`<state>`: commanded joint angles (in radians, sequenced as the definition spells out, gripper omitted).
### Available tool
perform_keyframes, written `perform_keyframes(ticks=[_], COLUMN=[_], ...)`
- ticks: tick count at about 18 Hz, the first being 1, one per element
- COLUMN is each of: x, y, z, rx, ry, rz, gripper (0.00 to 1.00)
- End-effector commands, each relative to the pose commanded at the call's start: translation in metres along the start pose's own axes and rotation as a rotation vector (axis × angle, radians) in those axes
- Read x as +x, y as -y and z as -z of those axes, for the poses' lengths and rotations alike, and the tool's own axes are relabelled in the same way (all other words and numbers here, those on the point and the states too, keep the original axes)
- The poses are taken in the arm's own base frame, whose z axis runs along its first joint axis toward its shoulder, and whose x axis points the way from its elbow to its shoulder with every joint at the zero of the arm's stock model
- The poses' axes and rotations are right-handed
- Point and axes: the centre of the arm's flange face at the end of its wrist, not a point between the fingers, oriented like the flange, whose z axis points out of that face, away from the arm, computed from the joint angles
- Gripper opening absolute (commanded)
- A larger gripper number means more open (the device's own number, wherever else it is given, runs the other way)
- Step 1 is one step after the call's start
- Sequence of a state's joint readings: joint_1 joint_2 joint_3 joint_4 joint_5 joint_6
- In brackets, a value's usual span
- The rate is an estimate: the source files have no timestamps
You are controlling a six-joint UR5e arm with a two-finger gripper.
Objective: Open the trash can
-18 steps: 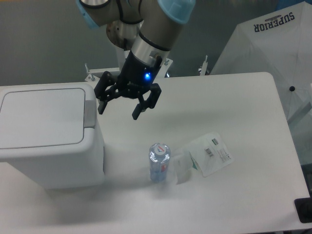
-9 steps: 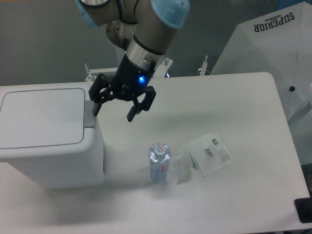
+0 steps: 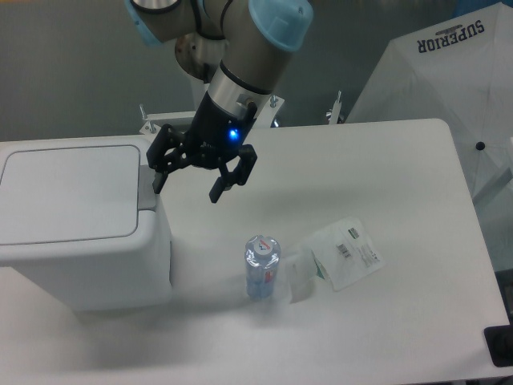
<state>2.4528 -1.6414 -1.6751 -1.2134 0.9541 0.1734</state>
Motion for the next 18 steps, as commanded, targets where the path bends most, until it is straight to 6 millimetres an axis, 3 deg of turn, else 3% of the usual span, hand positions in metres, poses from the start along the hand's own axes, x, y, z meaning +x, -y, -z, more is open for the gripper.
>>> perform_keyframes(ticks=[18], x=[-0.0032], y=[-0.0032], z=[-0.0045], rx=[-0.009], ry=[0.003], rz=[0.005], gripper=[1.0])
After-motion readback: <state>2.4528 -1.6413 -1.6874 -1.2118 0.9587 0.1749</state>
